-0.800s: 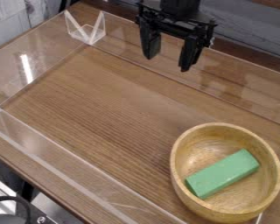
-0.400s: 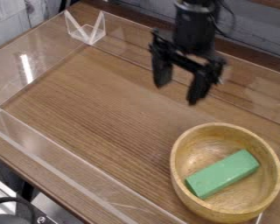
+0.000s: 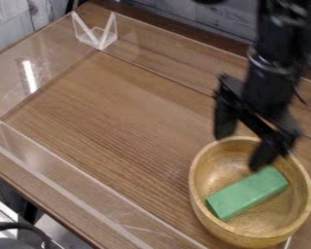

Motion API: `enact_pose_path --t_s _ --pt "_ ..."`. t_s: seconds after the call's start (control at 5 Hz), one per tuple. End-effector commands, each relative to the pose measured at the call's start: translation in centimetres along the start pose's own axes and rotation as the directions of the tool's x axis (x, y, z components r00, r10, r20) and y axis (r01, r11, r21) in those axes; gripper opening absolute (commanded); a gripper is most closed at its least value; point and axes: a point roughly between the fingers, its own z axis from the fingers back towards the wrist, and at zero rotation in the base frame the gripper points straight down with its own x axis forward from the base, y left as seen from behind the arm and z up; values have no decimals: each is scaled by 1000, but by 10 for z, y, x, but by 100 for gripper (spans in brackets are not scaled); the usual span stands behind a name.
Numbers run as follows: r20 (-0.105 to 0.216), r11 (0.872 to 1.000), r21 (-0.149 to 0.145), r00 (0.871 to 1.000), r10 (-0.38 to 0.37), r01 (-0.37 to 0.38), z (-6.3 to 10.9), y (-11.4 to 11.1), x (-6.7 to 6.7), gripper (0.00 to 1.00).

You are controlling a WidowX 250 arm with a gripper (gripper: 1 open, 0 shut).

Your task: Remove the green block from inside the brown bowl and put it on the table

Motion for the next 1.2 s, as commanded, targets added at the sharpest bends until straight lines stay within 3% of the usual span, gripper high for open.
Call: enact_pose_path --t_s 0.0,0.2,1.0 --pt "91 1000 4 996 -19 18 4 -20 6 100" --pt "115 999 5 992 -44 44 -4 -19 8 100" --pt "151 995 -9 983 -101 104 -18 -6 7 100"
